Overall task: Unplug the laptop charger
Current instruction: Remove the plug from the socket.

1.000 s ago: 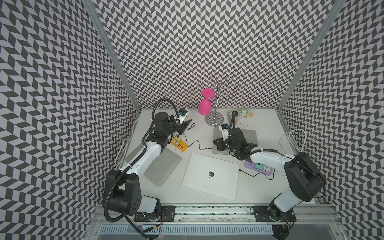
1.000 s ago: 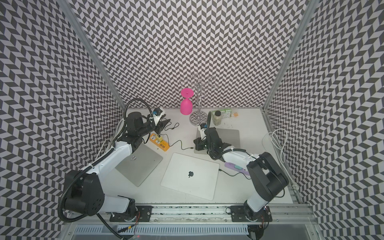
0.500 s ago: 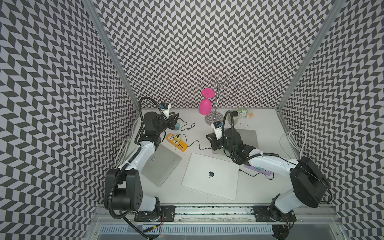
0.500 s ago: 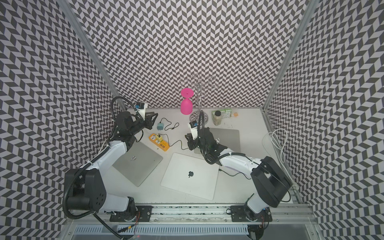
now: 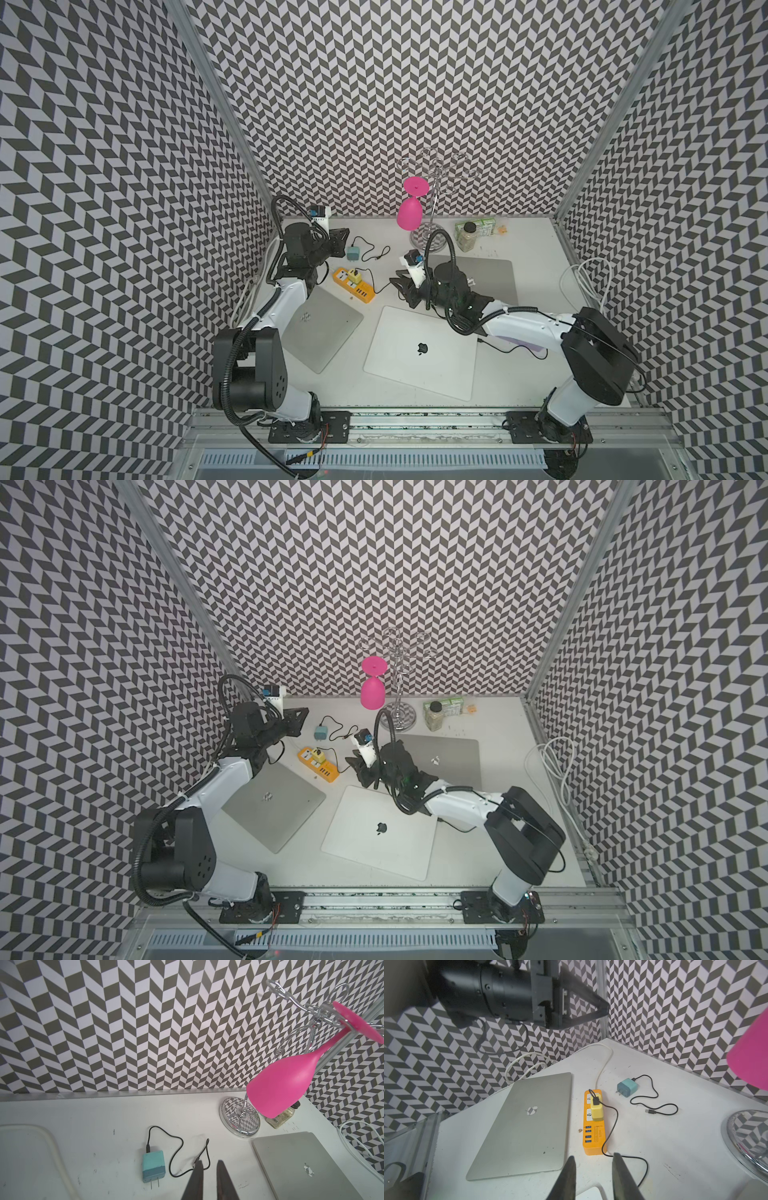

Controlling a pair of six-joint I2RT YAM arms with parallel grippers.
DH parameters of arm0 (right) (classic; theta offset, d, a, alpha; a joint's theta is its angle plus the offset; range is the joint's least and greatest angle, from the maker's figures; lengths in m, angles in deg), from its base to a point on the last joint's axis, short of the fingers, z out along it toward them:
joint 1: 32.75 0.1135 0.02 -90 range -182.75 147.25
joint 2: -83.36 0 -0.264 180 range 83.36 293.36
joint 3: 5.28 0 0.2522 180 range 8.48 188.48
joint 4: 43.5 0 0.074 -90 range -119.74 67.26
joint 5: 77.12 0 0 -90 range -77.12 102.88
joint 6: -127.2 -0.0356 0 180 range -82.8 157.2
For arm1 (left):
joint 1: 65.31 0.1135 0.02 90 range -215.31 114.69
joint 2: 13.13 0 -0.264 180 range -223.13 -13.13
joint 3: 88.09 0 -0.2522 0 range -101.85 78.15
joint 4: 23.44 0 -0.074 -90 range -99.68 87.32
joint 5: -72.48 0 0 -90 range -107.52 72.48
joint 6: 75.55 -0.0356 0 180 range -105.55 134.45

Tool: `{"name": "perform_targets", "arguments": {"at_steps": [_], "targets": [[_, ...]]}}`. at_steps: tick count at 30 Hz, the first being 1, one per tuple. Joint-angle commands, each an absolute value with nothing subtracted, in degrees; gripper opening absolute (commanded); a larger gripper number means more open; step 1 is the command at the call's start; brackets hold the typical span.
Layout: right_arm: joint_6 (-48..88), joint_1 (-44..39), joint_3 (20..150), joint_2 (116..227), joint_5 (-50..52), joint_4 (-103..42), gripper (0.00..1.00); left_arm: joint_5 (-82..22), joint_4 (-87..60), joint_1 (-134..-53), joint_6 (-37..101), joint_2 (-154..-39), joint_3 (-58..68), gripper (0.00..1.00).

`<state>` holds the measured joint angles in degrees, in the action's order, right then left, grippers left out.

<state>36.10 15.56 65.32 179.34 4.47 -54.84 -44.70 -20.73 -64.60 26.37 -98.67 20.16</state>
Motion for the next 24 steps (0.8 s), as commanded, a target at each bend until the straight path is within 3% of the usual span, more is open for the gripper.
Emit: {"name": "perform_targets", "arguments": {"at_steps": [1, 7, 24], "targets": [[39.24, 16.83, 68.44, 182.60, 2.78, -58.91, 0.31, -44.89, -17.41, -62.52, 29.57, -99.73, 18.01, 0.12], [39.66, 18.35, 74.98, 189.18, 3.05, -54.79, 0.34, -50.04, -12.43, -57.49, 33.36, -103.24, 16.92, 0.00], [35.06, 20.11, 90.82, 205.57, 3.31, -45.12, 0.44, -65.84, 5.11, -52.30, 34.39, -123.69, 7.55, 0.00]]}}
